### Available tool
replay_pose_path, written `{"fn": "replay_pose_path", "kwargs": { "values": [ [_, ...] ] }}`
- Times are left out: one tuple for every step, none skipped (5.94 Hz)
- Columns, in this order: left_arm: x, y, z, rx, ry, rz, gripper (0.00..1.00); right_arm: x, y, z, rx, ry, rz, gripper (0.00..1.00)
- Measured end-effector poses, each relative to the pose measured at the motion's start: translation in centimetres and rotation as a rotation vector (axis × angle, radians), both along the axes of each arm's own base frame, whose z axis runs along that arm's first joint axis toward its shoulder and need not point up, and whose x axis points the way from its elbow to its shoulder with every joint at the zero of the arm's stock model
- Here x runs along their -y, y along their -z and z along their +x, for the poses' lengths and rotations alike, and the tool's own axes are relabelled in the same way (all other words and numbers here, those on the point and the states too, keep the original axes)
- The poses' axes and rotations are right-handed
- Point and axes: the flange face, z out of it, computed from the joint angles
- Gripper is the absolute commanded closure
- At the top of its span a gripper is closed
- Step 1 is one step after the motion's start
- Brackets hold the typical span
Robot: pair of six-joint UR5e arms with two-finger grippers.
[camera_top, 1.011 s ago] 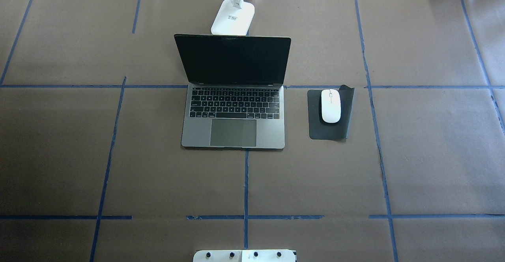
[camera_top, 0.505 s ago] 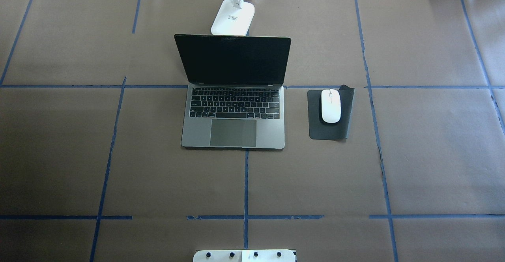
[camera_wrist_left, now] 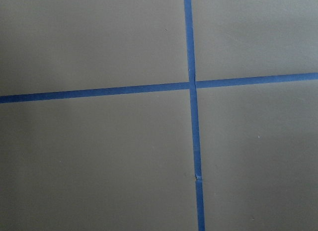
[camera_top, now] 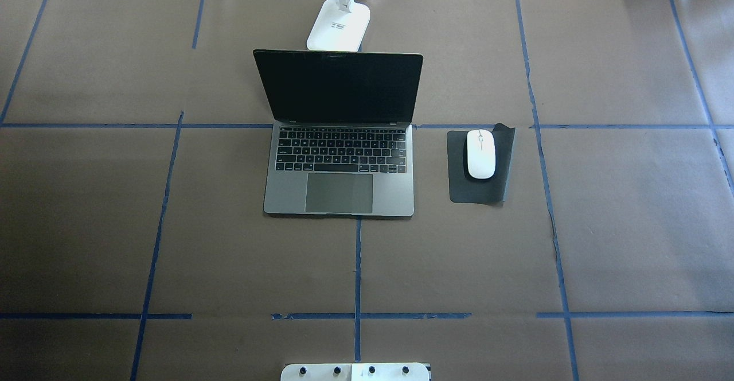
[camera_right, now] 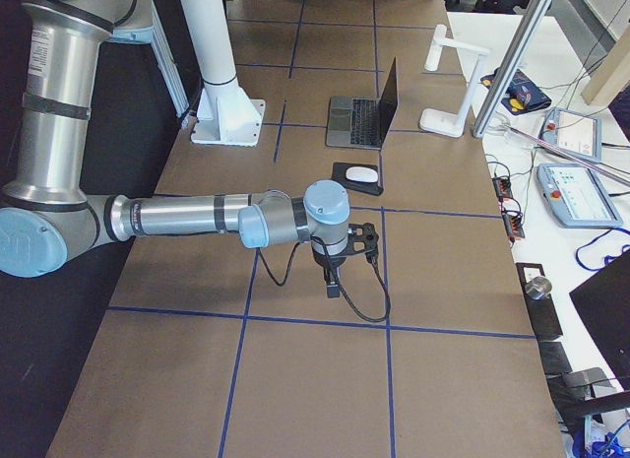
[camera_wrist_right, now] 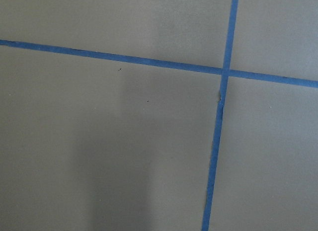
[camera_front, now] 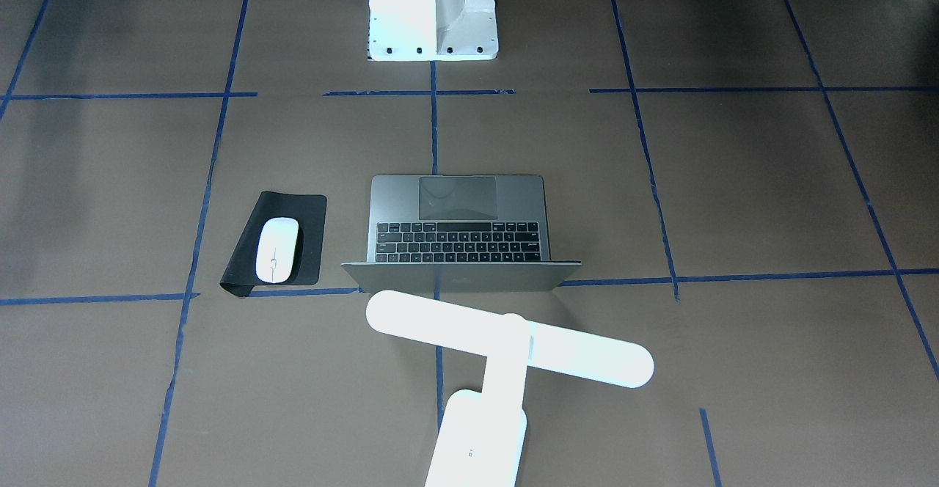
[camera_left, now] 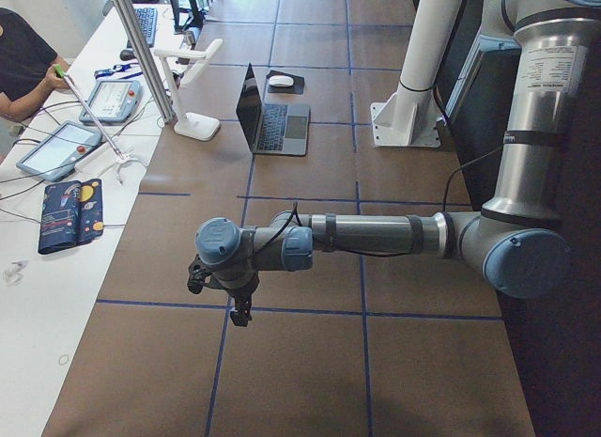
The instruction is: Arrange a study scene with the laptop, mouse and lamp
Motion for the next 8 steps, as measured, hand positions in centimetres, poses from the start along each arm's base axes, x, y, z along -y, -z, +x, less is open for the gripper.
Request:
{"fn": "replay_pose_path", "kwargs": {
  "values": [
    [-0.2,0.5,0.4,-0.044,0.005,-0.003,0.00,0.5,0.3,-0.9,0.001,0.020,-0.005,0.00],
    [-0.1,1.3,0.6,-0.038,0.006,0.002,0.00,1.4,1.0,-1.2,-0.001,0.024,-0.012,0.00],
    [-0.3,1.4,0.4,0.005,0.004,0.007,0.00,2.5,1.8,-1.1,-0.003,0.018,-0.020,0.00],
    [-2.0,0.6,0.2,0.023,0.003,-0.002,0.00,3.3,2.6,-1.1,-0.007,0.014,-0.028,0.00],
    [-4.1,-0.4,0.3,0.026,0.007,-0.026,0.00,3.6,2.9,-0.9,-0.010,0.009,-0.032,0.00],
    [-5.1,-0.7,0.3,0.029,0.021,-0.050,0.00,3.3,3.1,-0.2,-0.010,-0.005,-0.032,0.00],
    [-5.6,-1.0,0.3,0.033,0.034,-0.067,0.00,2.8,3.1,0.7,-0.014,-0.021,-0.033,0.00],
    [-5.7,-1.1,0.3,0.032,0.040,-0.073,0.00,2.3,2.2,1.2,-0.036,-0.026,-0.041,0.00]
  ]
}}
